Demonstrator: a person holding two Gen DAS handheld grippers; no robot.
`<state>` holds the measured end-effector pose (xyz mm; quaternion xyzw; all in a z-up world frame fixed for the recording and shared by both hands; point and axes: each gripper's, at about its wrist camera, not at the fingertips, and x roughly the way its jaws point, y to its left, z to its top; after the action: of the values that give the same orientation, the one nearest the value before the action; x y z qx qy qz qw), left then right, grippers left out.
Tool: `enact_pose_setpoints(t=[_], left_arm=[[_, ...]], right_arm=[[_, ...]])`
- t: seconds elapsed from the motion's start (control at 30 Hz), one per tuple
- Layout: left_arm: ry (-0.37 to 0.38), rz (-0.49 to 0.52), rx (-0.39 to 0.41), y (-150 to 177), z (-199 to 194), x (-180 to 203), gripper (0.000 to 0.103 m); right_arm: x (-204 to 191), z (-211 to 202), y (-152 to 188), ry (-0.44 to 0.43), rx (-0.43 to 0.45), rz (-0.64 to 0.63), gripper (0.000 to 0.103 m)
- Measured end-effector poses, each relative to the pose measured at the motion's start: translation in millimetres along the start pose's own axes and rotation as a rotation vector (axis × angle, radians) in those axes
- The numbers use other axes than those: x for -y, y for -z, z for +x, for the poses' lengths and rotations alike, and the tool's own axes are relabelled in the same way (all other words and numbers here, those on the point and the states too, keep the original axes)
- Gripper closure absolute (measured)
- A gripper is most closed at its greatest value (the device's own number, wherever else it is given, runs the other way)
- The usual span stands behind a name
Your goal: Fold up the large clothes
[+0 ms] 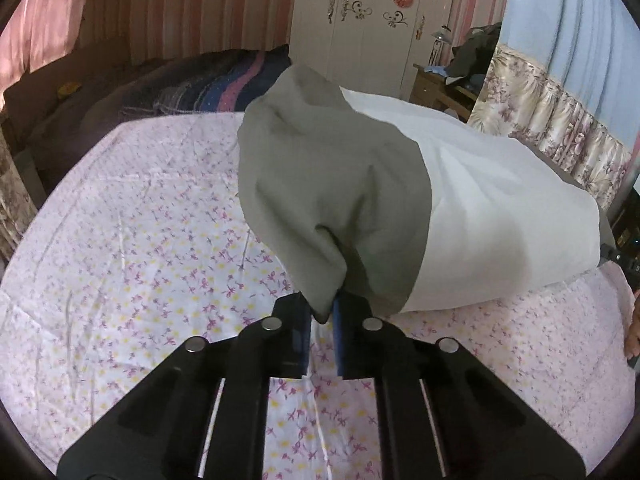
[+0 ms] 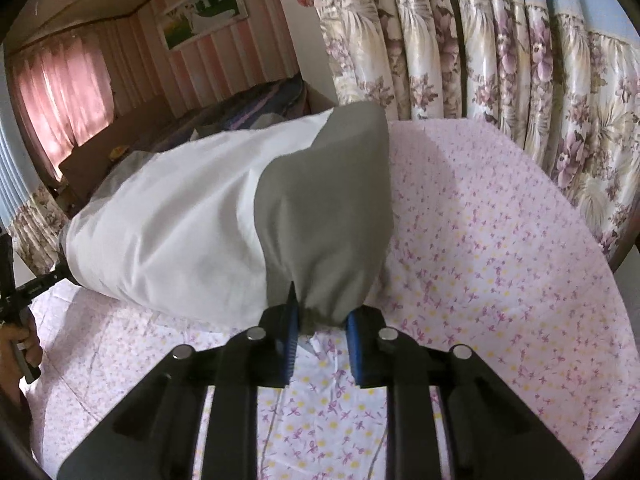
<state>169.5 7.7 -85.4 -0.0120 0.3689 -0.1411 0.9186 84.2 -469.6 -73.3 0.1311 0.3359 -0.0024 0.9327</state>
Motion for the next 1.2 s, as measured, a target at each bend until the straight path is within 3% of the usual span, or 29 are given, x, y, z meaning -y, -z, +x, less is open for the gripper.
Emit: enact_pose_setpoints(t=[0.3, 0.53, 0.63, 0.67, 0.7, 0.73, 0.77, 0.8, 0.83, 0.87, 1.0, 1.2], left_arm=[[-0.008, 0.059, 0.028, 20.0, -74.2, 6.4, 0.098], [-0.004, 0.077, 0.008, 91.8, -154.6, 9.0, 0.097], [-0.008, 0.056, -0.036, 121.6, -160.5, 5.0, 0.094], [-0.03, 0.064, -0.06, 129.0, -157.2, 4.9, 0.087], [-0.073, 0.069, -0.079, 136.4, -153.4, 3.0, 0.073], [-0.089, 0.061, -0.081, 138.9, -153.7, 1.1, 0.067], [-0.1, 0.046, -0.087, 140.4, -156.9, -1.9, 0.047], [-0.103, 0.035, -0.095, 140.0, -161.7, -3.8, 0.024], [-0.124, 0.024, -0.071, 138.0, -174.4, -4.4, 0.016], [-0.146, 0.022, -0.039, 135.3, -186.6, -2.3, 0.005], [-0.173, 0.087, 0.006, 113.6, -206.3, 32.1, 0.003], [-0.064, 0.152, 0.074, 60.2, -176.6, 119.1, 0.003]], right_arm=[[-14.0, -56.3, 12.4, -0.072, 0.001, -0.052, 0.088], [-22.8, -121.9, 63.5, -0.115, -0.036, -0.115, 0.088], [-19.5, -130.0, 89.0, -0.126, -0.072, -0.099, 0.086], [-18.3, -127.2, 95.3, -0.109, -0.082, -0.099, 0.083], [-16.7, -125.4, 99.6, -0.094, -0.088, -0.099, 0.074], [-14.0, -122.9, 102.5, -0.079, -0.098, -0.093, 0.067], [-9.2, -122.4, 105.3, -0.063, -0.105, -0.074, 0.064], [-4.6, -126.6, 106.7, -0.061, -0.099, -0.049, 0.052], [-2.1, -131.5, 107.7, -0.066, -0.087, -0.03, 0.04], [2.3, -142.0, 108.8, -0.076, -0.062, -0.005, 0.037], [6.2, -160.3, 102.1, -0.013, -0.011, 0.009, 0.03], [11.6, -141.3, 51.4, -0.015, 0.002, 0.026, 0.028]])
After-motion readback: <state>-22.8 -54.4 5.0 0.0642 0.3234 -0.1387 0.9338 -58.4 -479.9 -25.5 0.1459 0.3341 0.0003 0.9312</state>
